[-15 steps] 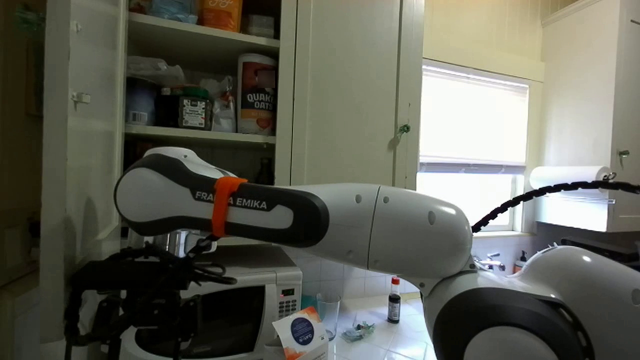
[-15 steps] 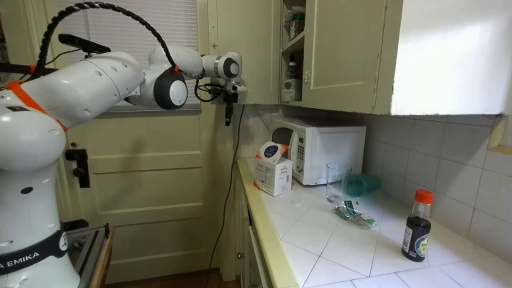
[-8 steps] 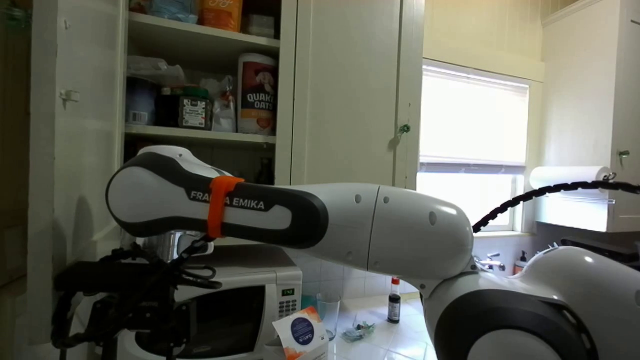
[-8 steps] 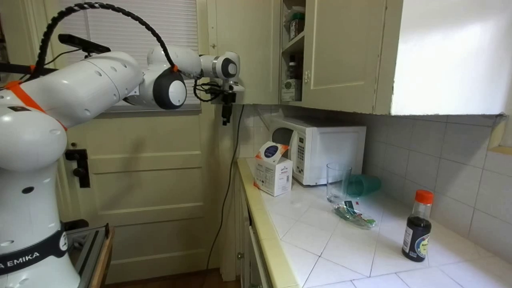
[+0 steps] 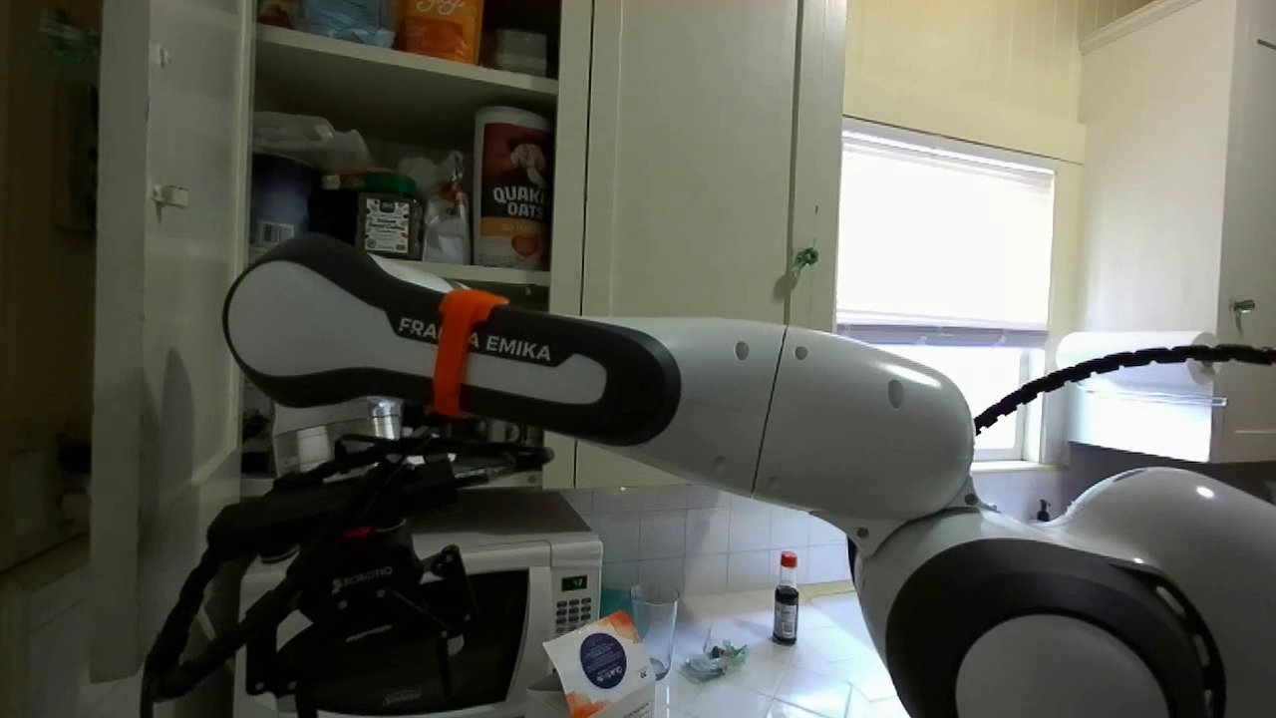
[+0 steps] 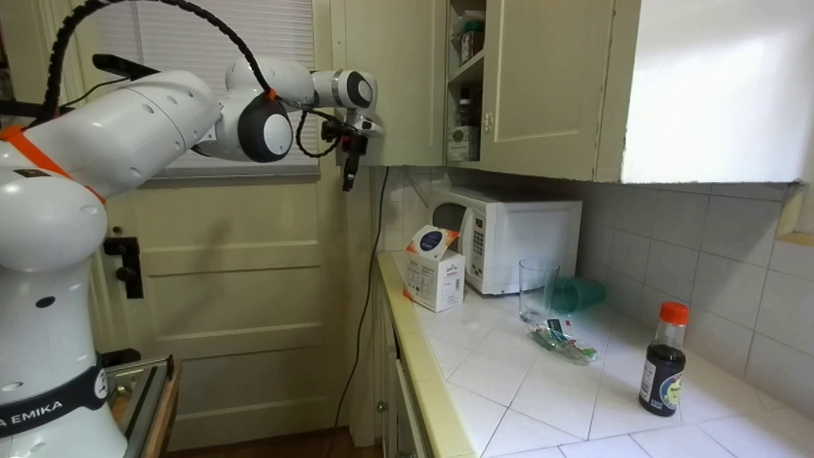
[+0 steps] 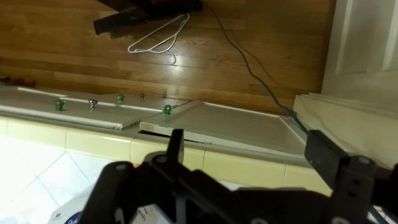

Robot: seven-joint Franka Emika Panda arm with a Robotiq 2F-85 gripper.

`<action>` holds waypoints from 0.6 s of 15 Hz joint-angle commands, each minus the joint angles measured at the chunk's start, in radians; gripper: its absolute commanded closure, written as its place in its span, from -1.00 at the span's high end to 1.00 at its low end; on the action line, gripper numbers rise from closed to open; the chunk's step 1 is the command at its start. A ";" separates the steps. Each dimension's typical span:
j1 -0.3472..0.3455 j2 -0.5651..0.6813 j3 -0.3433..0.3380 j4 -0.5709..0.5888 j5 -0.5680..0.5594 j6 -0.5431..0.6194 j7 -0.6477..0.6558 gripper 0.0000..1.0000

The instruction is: Close the right cabinet door then remove the white box from the left cabinet and place it on the counter.

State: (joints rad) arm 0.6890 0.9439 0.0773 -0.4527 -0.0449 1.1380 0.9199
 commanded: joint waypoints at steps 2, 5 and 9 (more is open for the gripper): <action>0.026 -0.044 -0.057 -0.002 -0.092 0.011 -0.202 1.00; 0.008 -0.055 -0.060 0.007 -0.076 0.094 -0.210 1.00; -0.004 -0.062 -0.060 -0.002 -0.056 0.146 -0.191 1.00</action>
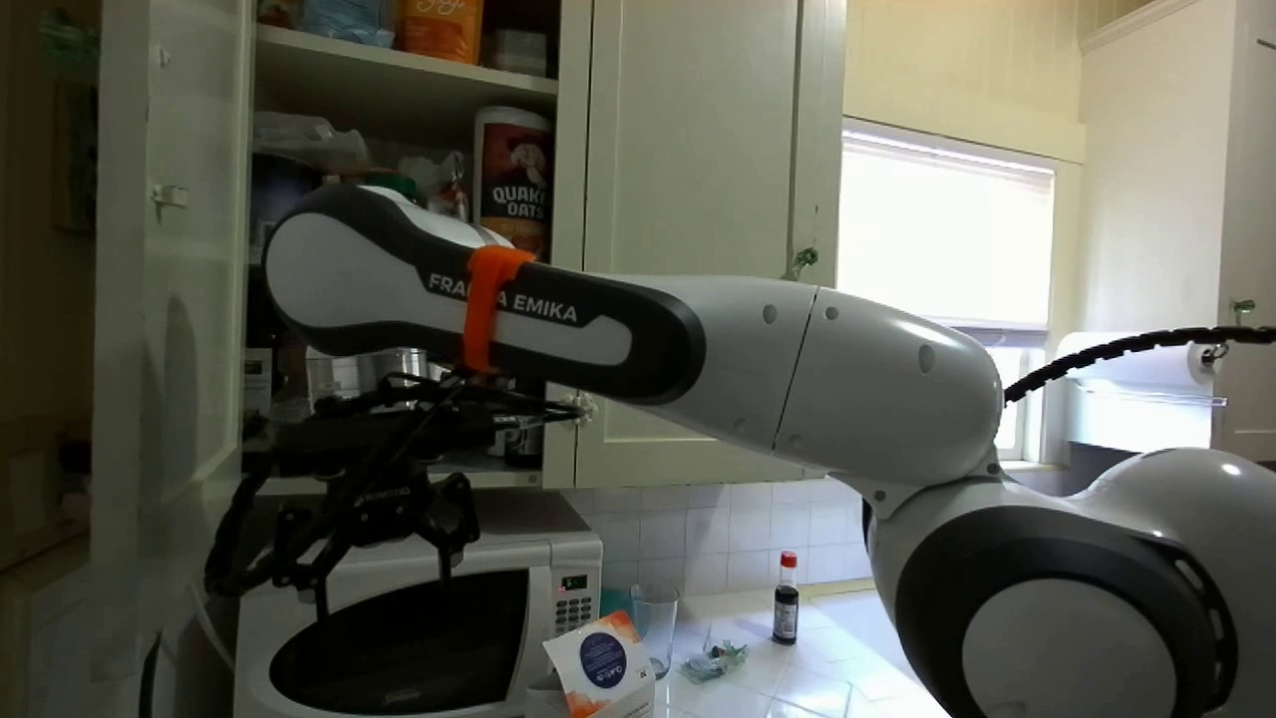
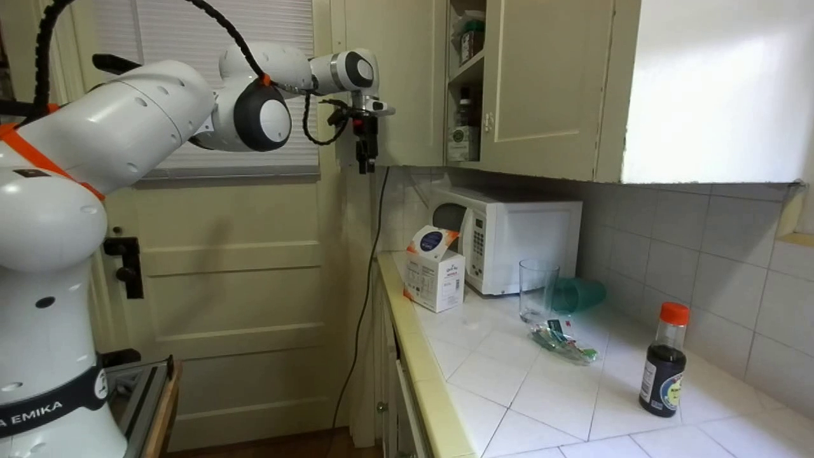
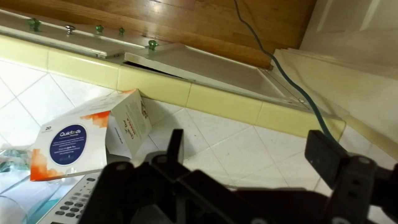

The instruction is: Close the right cabinet door then remove the white box from the left cabinet and place it on the counter.

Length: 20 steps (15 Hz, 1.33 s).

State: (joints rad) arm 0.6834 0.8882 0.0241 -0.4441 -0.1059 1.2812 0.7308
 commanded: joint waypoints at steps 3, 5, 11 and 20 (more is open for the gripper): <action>-0.024 -0.013 0.004 -0.012 0.032 0.033 0.008 1.00; -0.028 -0.013 0.005 -0.013 0.035 0.033 0.009 1.00; -0.096 -0.111 0.019 -0.026 0.046 -0.205 -0.211 1.00; -0.178 -0.170 0.068 -0.011 0.128 -0.218 -0.282 1.00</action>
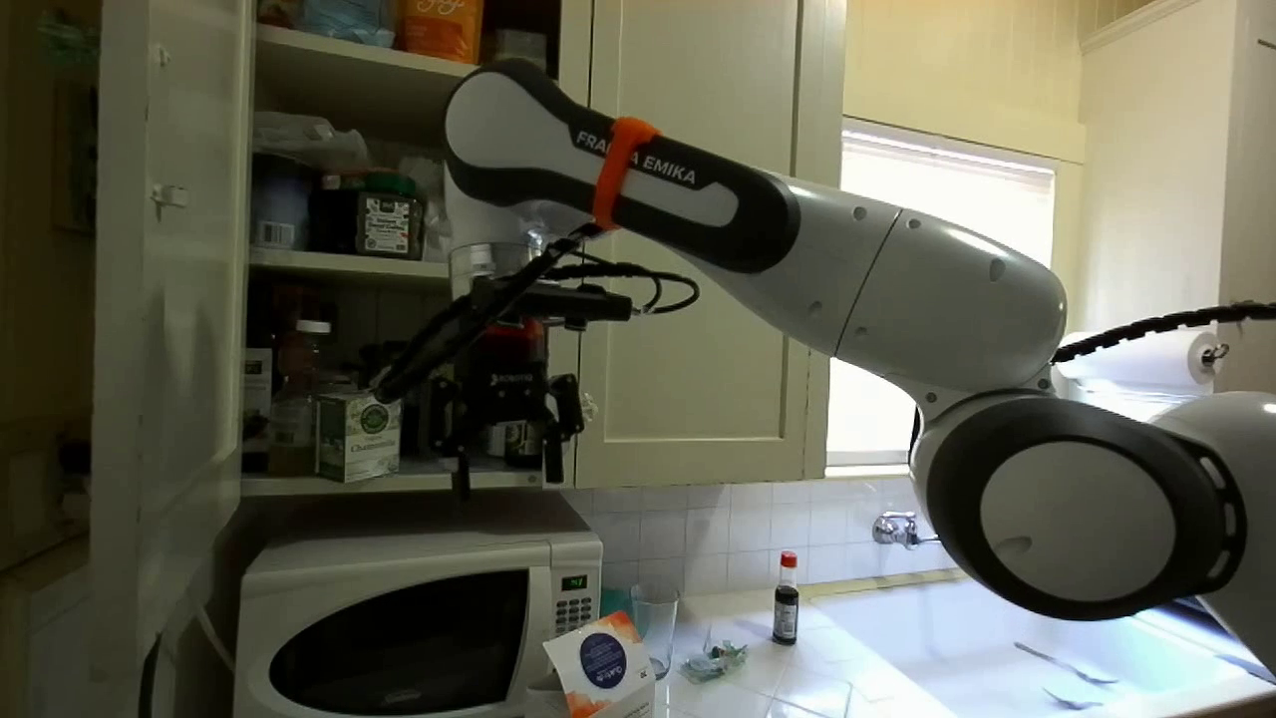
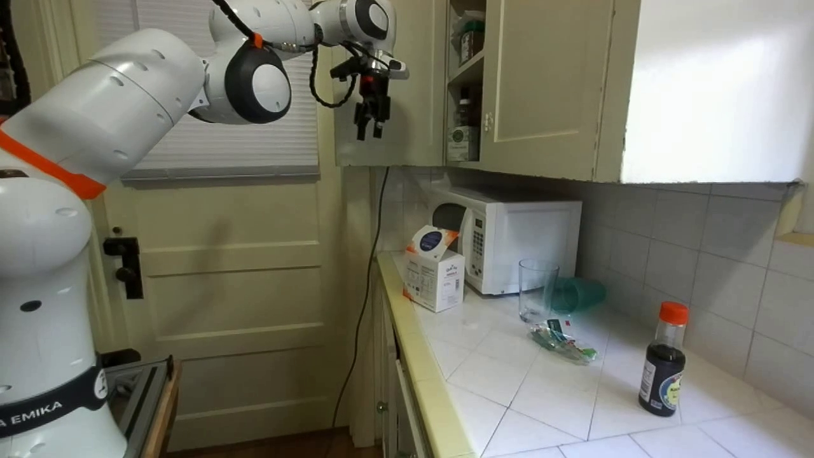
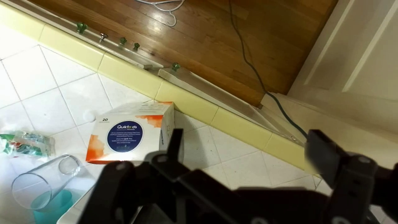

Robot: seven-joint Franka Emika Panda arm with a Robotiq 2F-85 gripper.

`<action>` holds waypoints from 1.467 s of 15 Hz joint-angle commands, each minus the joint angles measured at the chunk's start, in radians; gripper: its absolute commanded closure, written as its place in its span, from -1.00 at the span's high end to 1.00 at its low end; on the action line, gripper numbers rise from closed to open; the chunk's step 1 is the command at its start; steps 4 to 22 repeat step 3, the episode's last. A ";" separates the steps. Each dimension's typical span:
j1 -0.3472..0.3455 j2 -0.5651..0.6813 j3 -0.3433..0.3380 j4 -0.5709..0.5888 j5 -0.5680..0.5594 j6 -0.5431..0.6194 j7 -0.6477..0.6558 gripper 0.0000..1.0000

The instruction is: Close the right cabinet door then remove the white box from the left cabinet and place it on the counter.

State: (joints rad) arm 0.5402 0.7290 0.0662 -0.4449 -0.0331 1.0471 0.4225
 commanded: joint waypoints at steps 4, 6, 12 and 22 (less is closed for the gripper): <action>-0.031 -0.014 0.019 -0.020 0.048 0.032 0.036 1.00; -0.031 -0.014 0.019 -0.020 0.048 0.032 0.036 1.00; -0.031 -0.014 0.019 -0.020 0.048 0.032 0.036 1.00; -0.031 -0.014 0.019 -0.020 0.048 0.032 0.036 1.00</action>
